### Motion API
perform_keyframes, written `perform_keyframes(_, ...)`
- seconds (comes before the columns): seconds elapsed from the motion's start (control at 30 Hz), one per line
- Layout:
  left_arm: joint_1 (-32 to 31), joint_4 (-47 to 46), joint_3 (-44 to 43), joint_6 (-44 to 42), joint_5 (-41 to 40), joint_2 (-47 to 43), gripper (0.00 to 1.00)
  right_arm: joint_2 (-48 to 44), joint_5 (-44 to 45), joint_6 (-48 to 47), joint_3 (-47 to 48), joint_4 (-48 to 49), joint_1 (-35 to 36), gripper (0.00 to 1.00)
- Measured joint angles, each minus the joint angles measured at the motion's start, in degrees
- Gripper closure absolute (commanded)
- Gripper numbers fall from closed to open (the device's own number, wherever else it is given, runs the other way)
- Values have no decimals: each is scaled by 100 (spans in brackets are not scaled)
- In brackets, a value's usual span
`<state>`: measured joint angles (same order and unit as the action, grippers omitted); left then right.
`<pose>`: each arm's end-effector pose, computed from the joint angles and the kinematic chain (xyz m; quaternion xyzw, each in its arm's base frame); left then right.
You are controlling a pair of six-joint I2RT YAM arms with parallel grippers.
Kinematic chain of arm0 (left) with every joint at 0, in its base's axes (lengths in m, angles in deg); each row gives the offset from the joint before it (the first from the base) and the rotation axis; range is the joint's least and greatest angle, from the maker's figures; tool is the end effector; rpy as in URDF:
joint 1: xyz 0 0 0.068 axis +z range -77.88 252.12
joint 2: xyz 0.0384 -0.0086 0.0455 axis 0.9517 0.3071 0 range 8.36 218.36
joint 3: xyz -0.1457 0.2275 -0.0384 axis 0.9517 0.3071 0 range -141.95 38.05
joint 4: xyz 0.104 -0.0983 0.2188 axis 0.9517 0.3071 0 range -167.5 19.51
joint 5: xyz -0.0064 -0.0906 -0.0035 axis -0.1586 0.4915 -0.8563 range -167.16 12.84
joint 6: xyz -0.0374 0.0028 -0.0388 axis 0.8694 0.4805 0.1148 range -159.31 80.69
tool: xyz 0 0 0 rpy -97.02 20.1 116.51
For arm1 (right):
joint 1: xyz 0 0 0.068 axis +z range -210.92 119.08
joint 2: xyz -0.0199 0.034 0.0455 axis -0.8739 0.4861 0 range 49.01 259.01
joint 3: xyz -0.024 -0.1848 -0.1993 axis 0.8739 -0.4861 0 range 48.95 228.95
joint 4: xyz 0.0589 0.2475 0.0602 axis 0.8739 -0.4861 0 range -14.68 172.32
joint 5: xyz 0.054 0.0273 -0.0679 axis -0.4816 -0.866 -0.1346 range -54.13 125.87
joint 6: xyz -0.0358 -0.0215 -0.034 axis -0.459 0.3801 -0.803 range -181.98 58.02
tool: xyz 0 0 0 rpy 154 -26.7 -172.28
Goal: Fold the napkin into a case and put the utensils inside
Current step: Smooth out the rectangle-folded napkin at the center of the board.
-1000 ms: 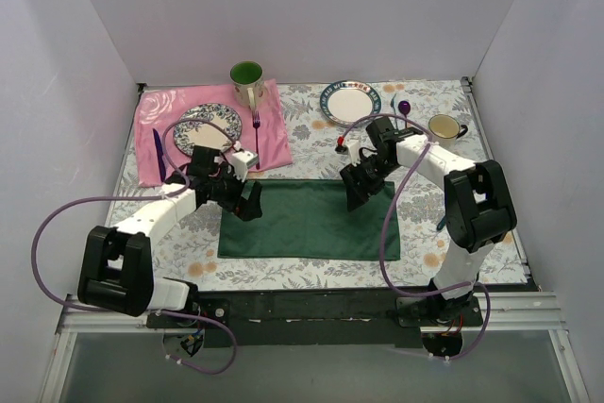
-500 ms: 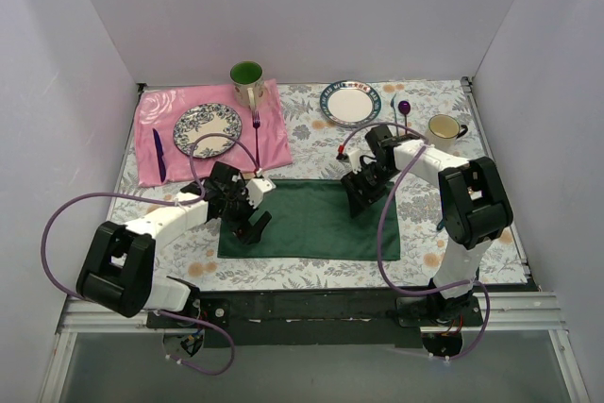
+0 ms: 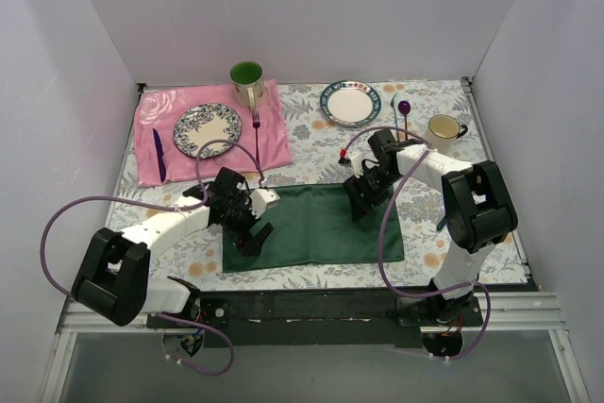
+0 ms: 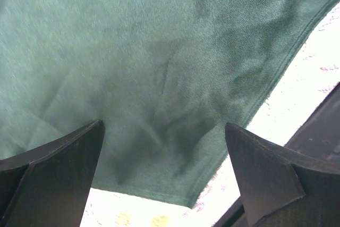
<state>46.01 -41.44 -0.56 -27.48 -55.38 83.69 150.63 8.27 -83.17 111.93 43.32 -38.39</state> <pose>0.1890 -0.1074 0.1683 0.1487 0.9599 -0.2244 0.0783 0.2936 0.1396 0.1629 -0.3833 0.8865 0.2383 0.1017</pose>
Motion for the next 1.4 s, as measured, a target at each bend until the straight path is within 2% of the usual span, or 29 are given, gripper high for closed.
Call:
perform_keyframes(0.1, 81, 197, -74, 146, 66, -57, 2, -2, 11, -13, 42, -72, 0, 27)
perform_keyframes(0.13, 168, 286, -170, 214, 184, -76, 2, -2, 28, -22, 92, -162, 0, 22)
perform_keyframes(0.23, 717, 468, -782, 540, 758, -90, 2, -59, -55, 11, 382, -332, -13, 9)
perform_keyframes(0.3, 1003, 256, -1222, 1001, 1130, -109, 2, -240, -221, 85, 640, -308, -46, 8)
perform_keyframes(0.43, 1088, -835, -1486, 2345, 1805, -291, 2, -638, -614, 337, 1449, -177, -83, 1)
perform_keyframes(0.6, 1058, -3049, -798, 4474, 2334, -411, 2, -605, -1147, 1202, 2297, 660, -120, 1)
perform_keyframes(0.67, 1012, -3818, -603, 5204, 2361, -140, 2, -496, -1554, 1777, 2210, 1259, -114, 1)
perform_keyframes(0.77, 905, -4680, -516, 6105, 2260, 520, 2, -293, -1952, 2511, 1572, 2109, -76, 1)
perform_keyframes(0.87, 743, -5333, -433, 6765, 2133, 1161, 2, 46, -2208, 3209, 807, 2774, 15, 1)
perform_keyframes(1.0, 636, -5882, -389, 7307, 2081, 1801, 2, 514, -2400, 3757, 369, 3265, 138, 1)
perform_keyframes(1.23, 684, -6498, -299, 7759, 2039, 2562, 2, 1088, -2540, 3810, 258, 3654, 188, 1)
perform_keyframes(1.4, 1003, -6728, -131, 7860, 2179, 2833, 2, 1327, -2804, 3547, 284, 3585, 13, 1)
